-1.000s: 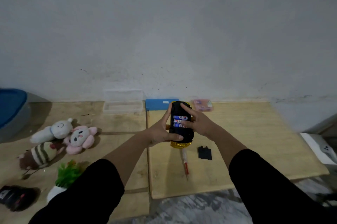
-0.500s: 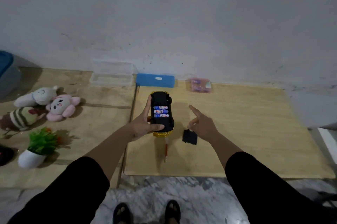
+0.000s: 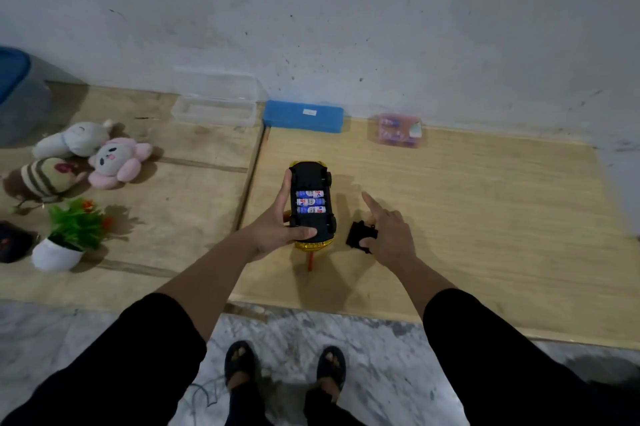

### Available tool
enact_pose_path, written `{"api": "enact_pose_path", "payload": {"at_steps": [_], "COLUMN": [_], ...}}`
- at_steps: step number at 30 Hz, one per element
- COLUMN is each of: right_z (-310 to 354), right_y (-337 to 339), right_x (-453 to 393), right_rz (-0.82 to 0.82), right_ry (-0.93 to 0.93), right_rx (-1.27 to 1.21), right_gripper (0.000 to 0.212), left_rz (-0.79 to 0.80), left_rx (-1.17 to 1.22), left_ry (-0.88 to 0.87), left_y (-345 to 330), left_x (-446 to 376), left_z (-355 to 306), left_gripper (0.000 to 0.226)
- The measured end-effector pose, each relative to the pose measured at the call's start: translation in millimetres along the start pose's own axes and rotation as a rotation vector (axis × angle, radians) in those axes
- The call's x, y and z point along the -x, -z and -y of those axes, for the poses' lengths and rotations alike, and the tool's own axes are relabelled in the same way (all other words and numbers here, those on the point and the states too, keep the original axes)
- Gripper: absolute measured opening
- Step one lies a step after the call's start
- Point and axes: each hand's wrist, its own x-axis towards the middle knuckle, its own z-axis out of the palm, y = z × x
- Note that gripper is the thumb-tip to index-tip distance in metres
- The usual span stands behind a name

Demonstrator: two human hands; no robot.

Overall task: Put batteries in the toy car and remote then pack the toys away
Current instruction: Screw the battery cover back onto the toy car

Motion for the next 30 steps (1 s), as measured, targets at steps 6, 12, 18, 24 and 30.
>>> {"api": "enact_pose_path", "payload": {"at_steps": [6, 12, 18, 24, 30], "right_z": [4, 1, 2, 11, 43], "right_y": [2, 0, -1, 24, 90], "right_x": [9, 7, 8, 6, -13], "right_rz": [-0.022, 0.000, 0.020, -0.022, -0.157], "right_ry": [0.012, -0.029, -0.067, -0.054, 0.034], "right_rx": [-0.148, -0.208, -0.223, -0.343, -0.615], "right_gripper": [0.093, 0.087, 0.089, 0.086, 0.076], "left_rz": [0.011, 0.014, 0.012, 0.025, 0.035], "left_rx": [-0.017, -0.016, -0.021, -0.028, -0.027], "left_ry": [0.008, 0.013, 0.011, 0.018, 0.006], "left_y": [-4, -4, -6, -8, -17], "left_x": [-1, 1, 4, 7, 10], "left_z": [-2, 0, 4, 1, -13], "left_gripper": [0.122, 0.120, 0.118, 0.119, 0.118]}}
